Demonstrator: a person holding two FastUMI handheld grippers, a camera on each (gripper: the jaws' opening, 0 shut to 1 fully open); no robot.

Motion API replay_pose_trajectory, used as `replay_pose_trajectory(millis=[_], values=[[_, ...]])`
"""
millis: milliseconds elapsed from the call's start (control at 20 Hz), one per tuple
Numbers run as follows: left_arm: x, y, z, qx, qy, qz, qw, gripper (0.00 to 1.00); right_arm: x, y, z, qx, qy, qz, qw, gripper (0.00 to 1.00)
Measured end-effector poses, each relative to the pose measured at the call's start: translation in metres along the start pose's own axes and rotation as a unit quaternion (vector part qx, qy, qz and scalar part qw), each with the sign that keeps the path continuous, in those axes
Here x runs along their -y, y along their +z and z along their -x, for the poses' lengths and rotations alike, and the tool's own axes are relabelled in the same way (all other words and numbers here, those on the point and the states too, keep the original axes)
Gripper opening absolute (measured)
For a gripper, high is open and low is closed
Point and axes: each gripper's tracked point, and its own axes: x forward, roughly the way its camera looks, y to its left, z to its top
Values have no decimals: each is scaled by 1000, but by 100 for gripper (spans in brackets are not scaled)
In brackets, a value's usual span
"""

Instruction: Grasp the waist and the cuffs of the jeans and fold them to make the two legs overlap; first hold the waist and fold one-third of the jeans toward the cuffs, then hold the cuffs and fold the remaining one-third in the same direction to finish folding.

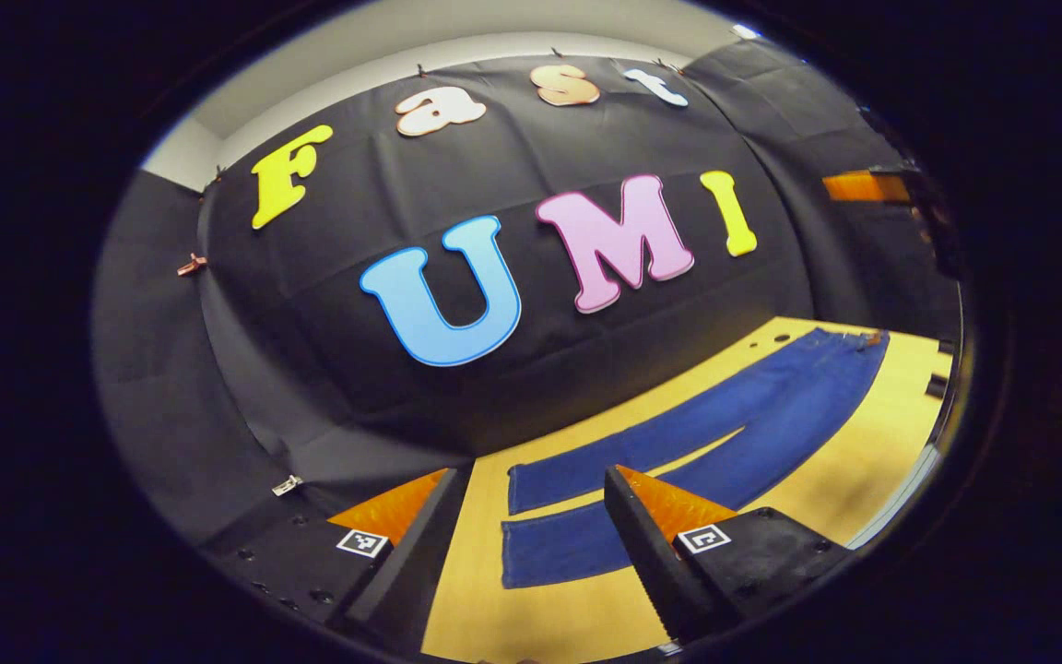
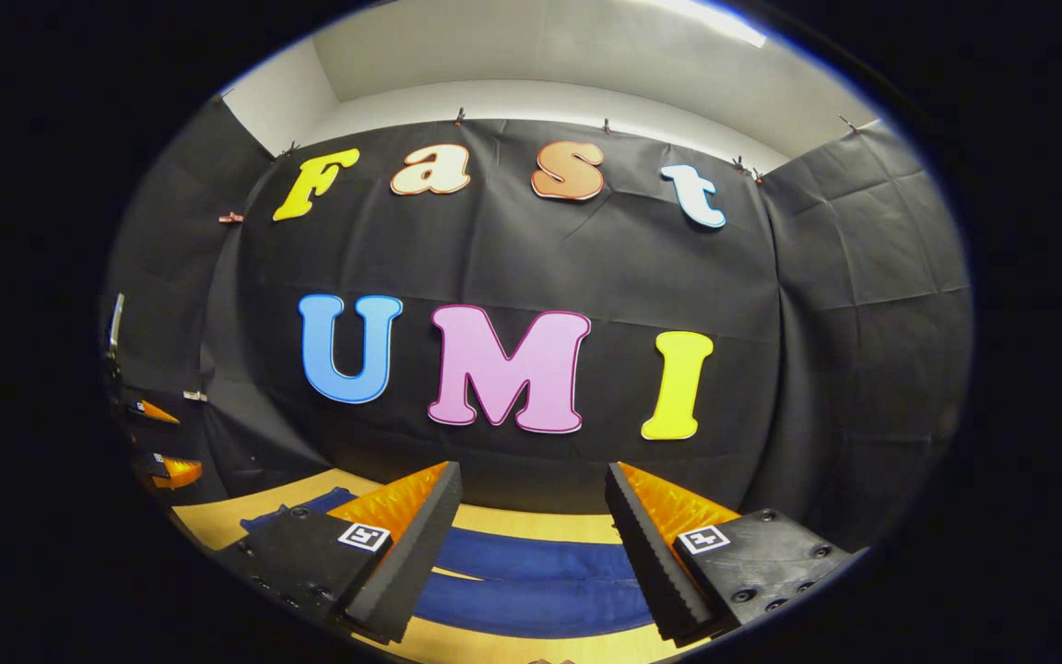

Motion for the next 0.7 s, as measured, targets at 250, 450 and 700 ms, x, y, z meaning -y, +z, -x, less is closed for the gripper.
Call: replay_pose_trajectory(millis=[250,450,700], values=[[-19,-100,-55,-95,-63,-161,980,98,16,-26,-14,-24,-1,29,999,97],[4,-169,-89,-140,-158,-263,941,98,30,-53,-29,-38,-4,72,997,97],[5,-252,-127,-204,-208,-348,891,98,52,-93,-47,-64,-17,93,993,97]])
